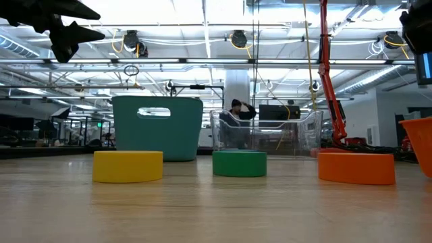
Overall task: Pick and place Stapler, Stapler remover, tape
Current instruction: Put the orange tape into the transparent bin
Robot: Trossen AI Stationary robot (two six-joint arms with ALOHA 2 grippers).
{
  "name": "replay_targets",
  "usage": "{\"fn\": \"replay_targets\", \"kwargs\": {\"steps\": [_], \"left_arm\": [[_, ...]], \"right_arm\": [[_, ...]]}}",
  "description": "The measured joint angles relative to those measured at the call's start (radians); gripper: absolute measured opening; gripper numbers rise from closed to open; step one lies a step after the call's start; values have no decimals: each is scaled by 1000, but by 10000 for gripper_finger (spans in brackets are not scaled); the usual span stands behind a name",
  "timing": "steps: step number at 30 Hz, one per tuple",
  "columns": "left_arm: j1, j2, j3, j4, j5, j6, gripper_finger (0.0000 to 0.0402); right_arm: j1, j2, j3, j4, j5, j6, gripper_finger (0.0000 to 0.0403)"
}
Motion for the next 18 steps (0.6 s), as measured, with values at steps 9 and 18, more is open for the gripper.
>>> {"fn": "replay_targets", "kwargs": {"steps": [9, 18], "left_arm": [[0, 0, 0, -1, 2, 21, 179], [0, 0, 0, 0, 2, 21, 179]], "right_arm": [[-61, -55, 2, 475, 223, -514, 71], [-307, -54, 2, 694, -40, -1085, 41]]}}
